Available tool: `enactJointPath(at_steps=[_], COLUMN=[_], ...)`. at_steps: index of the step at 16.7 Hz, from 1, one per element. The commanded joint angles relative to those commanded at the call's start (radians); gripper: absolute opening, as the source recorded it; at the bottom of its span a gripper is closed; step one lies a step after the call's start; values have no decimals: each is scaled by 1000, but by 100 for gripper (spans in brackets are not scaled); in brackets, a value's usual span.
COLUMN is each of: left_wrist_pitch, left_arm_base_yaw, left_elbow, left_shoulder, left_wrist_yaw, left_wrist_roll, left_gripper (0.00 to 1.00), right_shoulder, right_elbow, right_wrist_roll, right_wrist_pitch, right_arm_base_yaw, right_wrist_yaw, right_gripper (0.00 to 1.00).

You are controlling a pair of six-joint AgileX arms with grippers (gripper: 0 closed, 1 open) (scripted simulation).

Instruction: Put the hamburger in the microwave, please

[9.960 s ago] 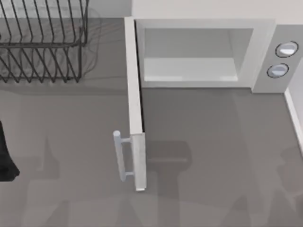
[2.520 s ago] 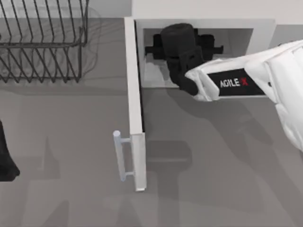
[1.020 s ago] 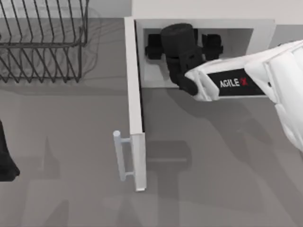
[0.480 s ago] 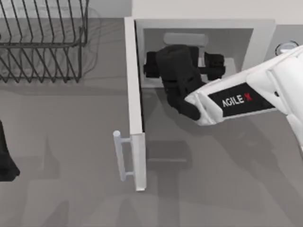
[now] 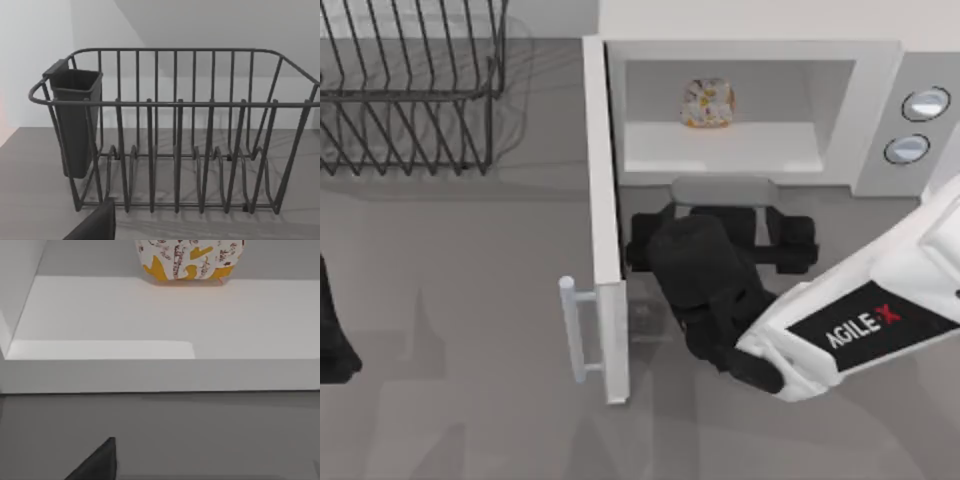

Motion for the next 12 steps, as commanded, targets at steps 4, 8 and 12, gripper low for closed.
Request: enactJointPath(at_steps=[4, 8, 12], left_wrist_pitch=[0, 0, 0], left_arm_base_yaw=[0, 0, 0], left_elbow=[0, 0, 0], left_shoulder=[0, 0, 0], left_wrist_yaw=[0, 0, 0], left_wrist_roll=[0, 0, 0], left_gripper=[100, 100, 100], right_shoulder=[-29, -38, -145], right_elbow=[-42, -33, 4], right_wrist_roll=[12, 10, 10], right_wrist_pitch=[20, 2, -150], right_arm_base_yaw=[20, 17, 15], right_wrist_yaw=[18, 15, 14], right_gripper=[100, 100, 100])
